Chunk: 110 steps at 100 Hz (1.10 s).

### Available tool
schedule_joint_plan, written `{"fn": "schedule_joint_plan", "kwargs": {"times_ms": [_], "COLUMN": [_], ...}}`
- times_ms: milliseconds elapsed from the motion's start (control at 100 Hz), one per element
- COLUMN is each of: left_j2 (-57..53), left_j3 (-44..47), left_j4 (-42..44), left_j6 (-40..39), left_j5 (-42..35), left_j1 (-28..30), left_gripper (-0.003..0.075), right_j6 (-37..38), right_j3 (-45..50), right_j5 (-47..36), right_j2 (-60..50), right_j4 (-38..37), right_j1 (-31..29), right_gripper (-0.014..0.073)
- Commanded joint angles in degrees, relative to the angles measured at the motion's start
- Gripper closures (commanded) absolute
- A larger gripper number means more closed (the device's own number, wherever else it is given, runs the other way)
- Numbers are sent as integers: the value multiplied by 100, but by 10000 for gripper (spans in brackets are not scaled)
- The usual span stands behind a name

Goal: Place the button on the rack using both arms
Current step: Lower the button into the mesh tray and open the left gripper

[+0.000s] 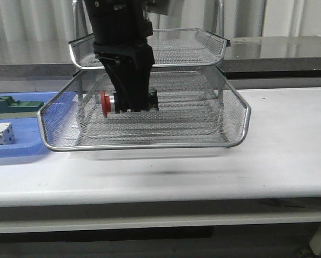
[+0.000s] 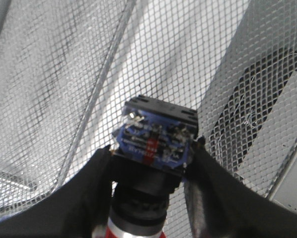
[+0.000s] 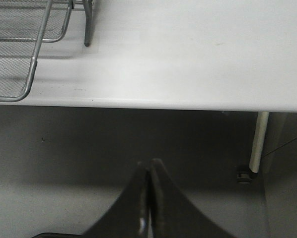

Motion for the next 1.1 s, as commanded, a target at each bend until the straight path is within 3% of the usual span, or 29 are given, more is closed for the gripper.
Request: {"fn": "schedule_joint_plan", "kwargs": {"times_ms": [0, 300, 400, 670, 810, 1090], "left_j2": [-335, -335, -335, -370, -497, -1184], "left_j3": [-139, -139, -139, -199, -432, -471], "left_j4": [-118, -118, -118, -118, -118, -101], "left_j6": [-76, -76, -76, -76, -191, -398], "left_j5": [-149, -149, -149, -157, 217, 216], "left_j1": [-50, -50, -50, -50, -50, 183], "left_gripper": [679, 358, 305, 296, 297, 299], "right_j6": [-15, -15, -15, -15, -15, -15], "right_j3": [-191, -191, -191, -191, -191, -191], "right_j5": [-314, -314, -314, -314, -314, -314], "right_j2": [10, 10, 10, 10, 10, 10], "right_j4": [-63, -63, -63, -63, -63, -63], "right_j1": [-24, -24, -24, -24, -24, -24], "right_gripper": [662, 662, 662, 662, 662, 662]}}
